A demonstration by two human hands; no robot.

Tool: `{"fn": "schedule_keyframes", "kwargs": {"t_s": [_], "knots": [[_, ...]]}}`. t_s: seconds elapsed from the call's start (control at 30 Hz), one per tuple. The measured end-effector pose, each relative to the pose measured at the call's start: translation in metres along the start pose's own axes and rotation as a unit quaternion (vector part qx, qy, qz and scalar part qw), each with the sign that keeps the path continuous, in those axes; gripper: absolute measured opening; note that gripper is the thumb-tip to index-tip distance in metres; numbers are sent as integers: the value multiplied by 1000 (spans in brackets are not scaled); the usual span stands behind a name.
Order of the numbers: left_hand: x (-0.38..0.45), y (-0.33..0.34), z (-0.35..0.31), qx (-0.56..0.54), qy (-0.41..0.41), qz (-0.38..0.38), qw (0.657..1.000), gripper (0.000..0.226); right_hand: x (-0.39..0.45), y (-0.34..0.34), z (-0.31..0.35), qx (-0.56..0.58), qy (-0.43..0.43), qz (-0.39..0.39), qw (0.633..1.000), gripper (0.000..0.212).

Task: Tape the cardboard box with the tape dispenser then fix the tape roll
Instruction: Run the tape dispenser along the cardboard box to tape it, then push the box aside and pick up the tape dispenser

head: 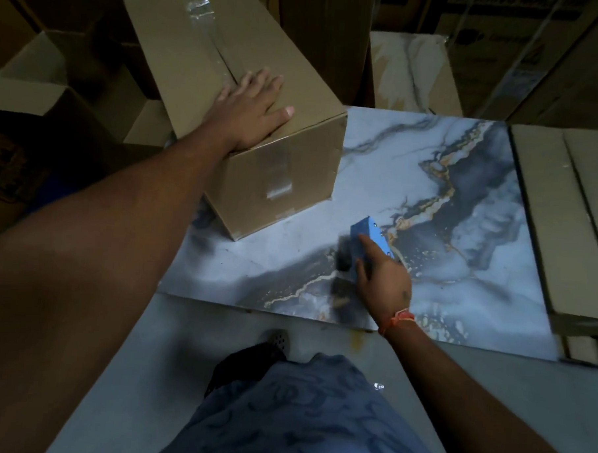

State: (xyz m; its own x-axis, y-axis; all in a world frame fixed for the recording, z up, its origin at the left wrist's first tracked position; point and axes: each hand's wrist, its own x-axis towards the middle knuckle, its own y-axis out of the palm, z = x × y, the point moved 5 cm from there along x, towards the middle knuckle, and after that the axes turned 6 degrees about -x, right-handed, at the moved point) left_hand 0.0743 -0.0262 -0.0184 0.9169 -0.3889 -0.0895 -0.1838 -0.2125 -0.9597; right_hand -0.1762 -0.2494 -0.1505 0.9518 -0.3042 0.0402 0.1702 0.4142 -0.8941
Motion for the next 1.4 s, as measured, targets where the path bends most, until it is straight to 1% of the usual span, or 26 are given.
{"fn": "schedule_keyframes", "kwargs": {"t_s": [0.13,0.23,0.43,0.53,0.63,0.7,0.8,0.87,0.9,0.97,1.03,1.1,1.2,1.3,1.4], "knots": [[0,0,1,3,-5,-2,1000,77,13,-4,-16,-62,14,6,998,45],[0,1,2,4,-4,0,1000,78,20,-1,-27,-131,25,30,991,44],[-2,0,2,6,-8,-1,1000,76,28,19,-52,-223,18,60,973,64],[-4,0,1,4,-7,0,1000,74,26,22,-56,-240,10,70,968,67],[-4,-1,0,5,-8,3,1000,74,26,26,-60,-245,19,62,967,63],[-3,-2,1,4,-8,3,1000,74,23,25,-58,-250,53,49,965,57],[-3,-3,1,1,-5,3,1000,74,8,16,-41,-251,106,11,962,59],[-4,-2,2,-4,-2,5,1000,74,-2,4,-23,-226,120,-38,966,64],[-4,-1,2,-6,-2,6,1000,74,-5,-1,-11,-188,115,-59,974,67],[-4,0,1,-6,5,7,1000,75,-7,-6,24,-74,70,-76,992,71],[-3,-4,1,4,20,4,1000,74,-9,-8,71,18,12,-76,997,75],[0,-16,6,34,55,5,998,72,-7,-9,119,81,-30,-70,994,78],[7,-30,21,75,122,30,989,76,6,-9,170,160,-36,-73,984,83],[8,-20,32,59,140,58,987,78,23,-3,208,215,-28,-97,971,85],[9,-10,32,50,145,44,987,74,34,13,233,255,-20,-116,960,85]]}}
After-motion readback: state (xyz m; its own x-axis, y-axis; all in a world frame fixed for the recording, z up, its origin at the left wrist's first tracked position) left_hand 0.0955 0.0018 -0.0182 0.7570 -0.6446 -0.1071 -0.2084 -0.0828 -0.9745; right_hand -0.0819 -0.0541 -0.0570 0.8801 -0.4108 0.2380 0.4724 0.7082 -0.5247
